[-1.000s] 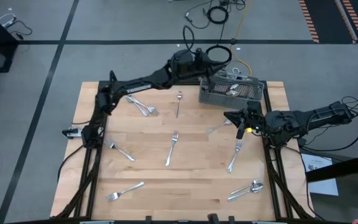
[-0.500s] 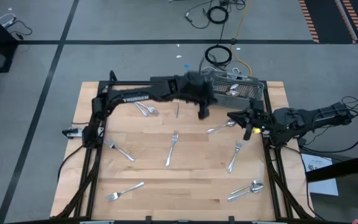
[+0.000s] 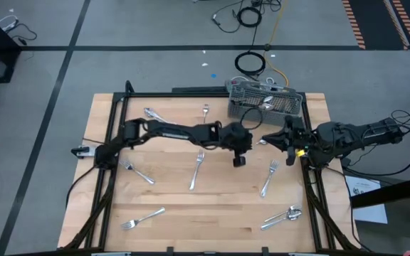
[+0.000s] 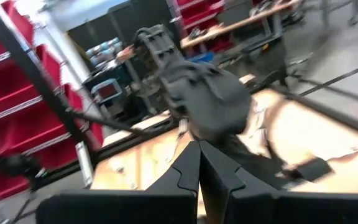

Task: Sort silverware
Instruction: Put the silver spoon into the silverware basket

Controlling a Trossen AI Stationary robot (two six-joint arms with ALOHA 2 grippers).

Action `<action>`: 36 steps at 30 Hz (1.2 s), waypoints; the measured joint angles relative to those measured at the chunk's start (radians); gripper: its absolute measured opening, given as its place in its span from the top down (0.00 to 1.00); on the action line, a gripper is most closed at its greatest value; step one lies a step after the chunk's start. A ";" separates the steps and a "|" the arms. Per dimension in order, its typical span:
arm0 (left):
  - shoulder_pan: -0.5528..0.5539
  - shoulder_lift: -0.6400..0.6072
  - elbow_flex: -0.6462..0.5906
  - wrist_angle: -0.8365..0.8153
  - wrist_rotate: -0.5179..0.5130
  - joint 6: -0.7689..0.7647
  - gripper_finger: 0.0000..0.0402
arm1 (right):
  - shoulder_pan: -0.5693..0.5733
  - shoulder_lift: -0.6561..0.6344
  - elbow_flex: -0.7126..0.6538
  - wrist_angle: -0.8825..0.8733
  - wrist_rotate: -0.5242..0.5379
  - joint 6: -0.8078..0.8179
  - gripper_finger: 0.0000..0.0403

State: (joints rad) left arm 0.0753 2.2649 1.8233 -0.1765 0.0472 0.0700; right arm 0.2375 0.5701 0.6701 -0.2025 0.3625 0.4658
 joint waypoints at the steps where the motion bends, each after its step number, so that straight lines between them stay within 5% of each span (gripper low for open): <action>1: 0.000 0.020 0.000 0.019 -0.007 -0.039 0.87 | 0.000 0.000 0.000 -0.008 -0.015 0.007 1.00; 7: 0.028 0.125 0.064 0.070 -0.040 -0.218 0.79 | 0.000 0.000 0.000 -0.052 -0.081 0.046 1.00; 16: 0.048 0.284 0.271 0.074 -0.042 -0.213 0.59 | 0.000 0.000 0.000 -0.088 -0.081 0.123 1.00; 36: 0.055 0.396 0.274 0.165 -0.108 -0.085 0.57 | 0.000 0.000 0.000 -0.086 -0.047 0.173 1.00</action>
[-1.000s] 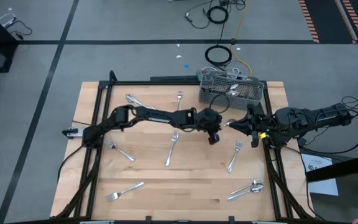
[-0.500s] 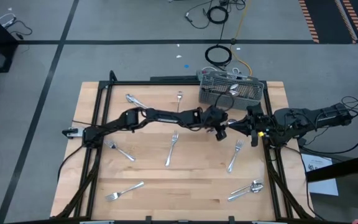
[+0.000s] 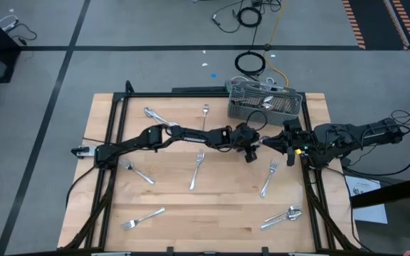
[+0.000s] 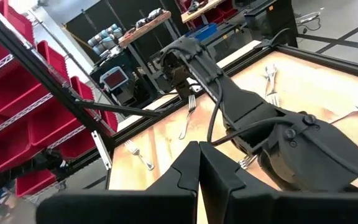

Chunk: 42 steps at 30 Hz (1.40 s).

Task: Sort silverware
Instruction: Put the silver spoon into the silverware basket

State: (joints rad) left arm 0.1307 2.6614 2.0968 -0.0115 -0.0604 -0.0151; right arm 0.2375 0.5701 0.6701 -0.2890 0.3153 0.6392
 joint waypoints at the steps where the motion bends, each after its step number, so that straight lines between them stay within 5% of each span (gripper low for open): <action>1: 0.000 0.006 0.001 0.003 0.000 -0.001 0.57 | 0.000 0.000 0.000 0.001 0.002 0.000 1.00; 13: -0.011 0.029 0.004 0.015 -0.014 -0.005 0.60 | 0.000 -0.001 0.000 0.031 0.002 0.027 1.00; 28: -0.022 0.029 0.002 0.012 0.002 -0.005 0.96 | 0.000 -0.001 0.000 0.030 -0.009 0.056 1.00; 42: -0.033 0.002 0.154 -0.155 0.077 -0.002 0.97 | 0.000 -0.046 0.017 0.026 -0.060 -0.001 1.00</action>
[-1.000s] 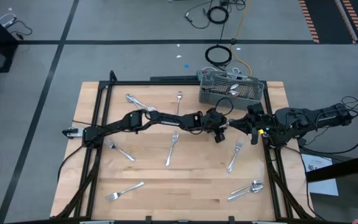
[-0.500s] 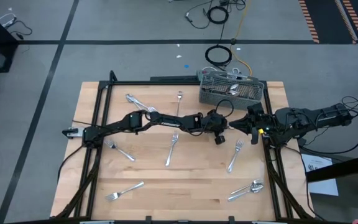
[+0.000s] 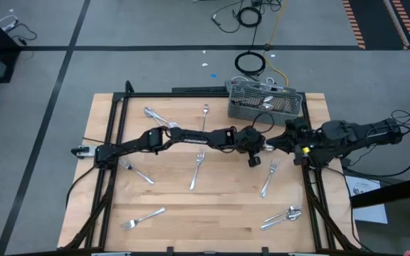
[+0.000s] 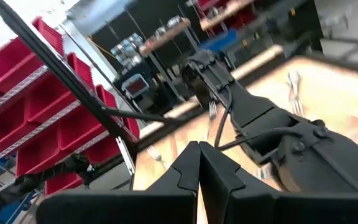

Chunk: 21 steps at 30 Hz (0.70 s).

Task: Sort silverware
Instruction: Put the silver spoon into the silverware basket

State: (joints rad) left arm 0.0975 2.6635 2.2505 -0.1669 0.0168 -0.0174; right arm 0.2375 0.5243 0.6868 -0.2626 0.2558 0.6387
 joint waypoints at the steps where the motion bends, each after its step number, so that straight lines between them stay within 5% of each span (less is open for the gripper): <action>1: 0.001 -0.018 0.009 -0.015 0.019 0.000 0.97 | 0.000 -0.007 0.010 0.003 0.001 -0.024 1.00; 15: 0.090 -0.276 0.014 -0.013 0.246 -0.034 0.97 | 0.000 -0.055 0.162 0.088 -0.011 -0.327 1.00; 21: 0.191 -0.367 0.013 0.170 0.653 -0.288 0.97 | 0.000 -0.068 0.181 0.159 -0.128 -0.454 1.00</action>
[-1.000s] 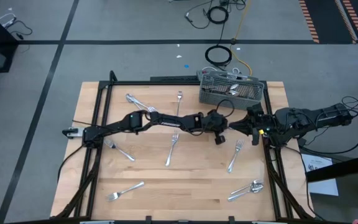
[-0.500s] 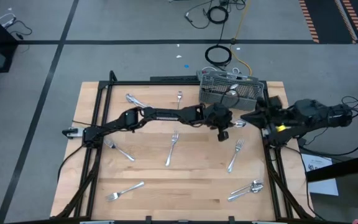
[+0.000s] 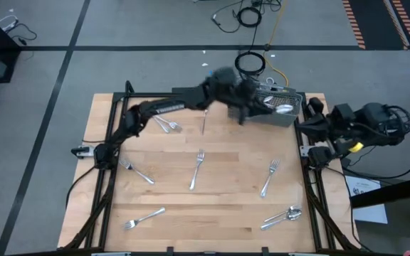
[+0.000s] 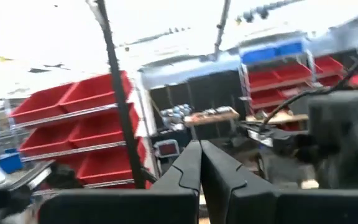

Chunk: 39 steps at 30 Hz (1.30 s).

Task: Sort silverware
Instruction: Put the silver spoon into the silverware basket

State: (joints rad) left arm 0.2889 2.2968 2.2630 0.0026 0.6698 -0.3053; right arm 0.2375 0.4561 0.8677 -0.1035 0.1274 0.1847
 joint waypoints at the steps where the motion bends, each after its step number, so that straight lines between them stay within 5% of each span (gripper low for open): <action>1: 0.018 -0.009 0.002 0.062 0.103 -0.068 0.97 | 0.000 0.000 0.000 0.008 -0.021 -0.019 1.00; 4: 0.052 -0.011 0.003 0.262 0.364 -0.293 0.97 | 0.000 0.000 0.001 0.023 -0.069 -0.088 1.00; 8: 0.065 -0.005 0.001 0.412 0.516 -0.499 0.98 | 0.000 0.002 0.001 0.027 -0.071 -0.192 0.99; 18: 0.032 -0.007 0.001 0.442 0.503 -0.472 0.98 | 0.000 0.132 0.001 0.036 0.188 -0.372 0.81; 23: 0.032 -0.007 0.001 0.446 0.504 -0.440 0.97 | 0.000 0.172 0.001 0.110 0.290 -0.186 0.63; 30: 0.063 -0.007 0.001 0.439 0.483 -0.381 0.97 | 0.000 0.177 0.001 0.140 0.289 0.114 0.41; 39: 0.070 -0.007 0.001 0.434 0.429 -0.292 0.97 | 0.000 0.262 0.001 0.209 0.485 0.131 0.38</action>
State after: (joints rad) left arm 0.3584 2.2898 2.2642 0.4370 1.0988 -0.5968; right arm 0.2375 0.7180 0.8684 0.1059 0.6121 0.3161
